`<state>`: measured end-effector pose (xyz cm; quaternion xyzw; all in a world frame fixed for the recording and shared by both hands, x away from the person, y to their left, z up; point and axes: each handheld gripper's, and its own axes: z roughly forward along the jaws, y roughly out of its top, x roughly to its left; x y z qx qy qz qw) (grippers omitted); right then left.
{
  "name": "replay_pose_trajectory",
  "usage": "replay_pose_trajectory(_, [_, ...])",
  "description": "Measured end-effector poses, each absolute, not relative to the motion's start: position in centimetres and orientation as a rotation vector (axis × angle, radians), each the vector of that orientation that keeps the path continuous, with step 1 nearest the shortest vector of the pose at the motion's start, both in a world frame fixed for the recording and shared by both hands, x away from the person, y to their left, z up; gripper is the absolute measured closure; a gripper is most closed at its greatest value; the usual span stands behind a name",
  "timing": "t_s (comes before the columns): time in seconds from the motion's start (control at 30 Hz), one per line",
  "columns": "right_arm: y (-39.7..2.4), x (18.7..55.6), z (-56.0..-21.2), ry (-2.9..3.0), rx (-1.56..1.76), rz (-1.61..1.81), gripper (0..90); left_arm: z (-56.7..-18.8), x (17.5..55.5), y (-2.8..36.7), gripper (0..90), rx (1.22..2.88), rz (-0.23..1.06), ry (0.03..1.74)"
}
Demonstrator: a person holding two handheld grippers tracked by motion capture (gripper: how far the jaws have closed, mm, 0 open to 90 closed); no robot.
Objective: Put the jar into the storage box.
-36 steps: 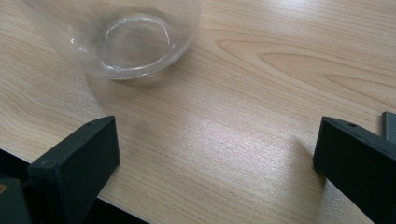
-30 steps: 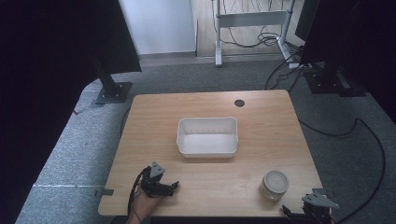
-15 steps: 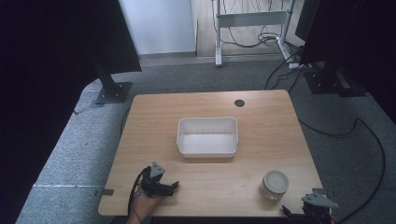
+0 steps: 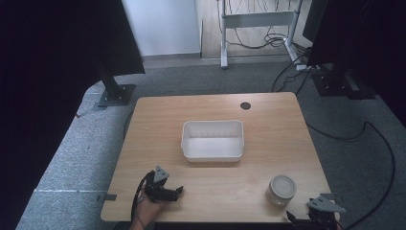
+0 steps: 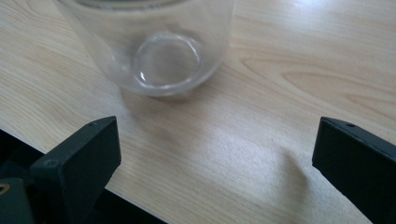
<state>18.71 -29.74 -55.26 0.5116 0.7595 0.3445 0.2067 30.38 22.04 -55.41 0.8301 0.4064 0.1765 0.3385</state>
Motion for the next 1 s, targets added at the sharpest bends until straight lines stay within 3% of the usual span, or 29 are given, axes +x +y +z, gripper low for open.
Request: replay_pose_trajectory(1.0, [-27.2, 20.4, -53.4, 2.09, 1.352, 1.051, 0.8, -55.4, 30.4, 22.0, 2.0, 2.162, 0.46, 1.06])
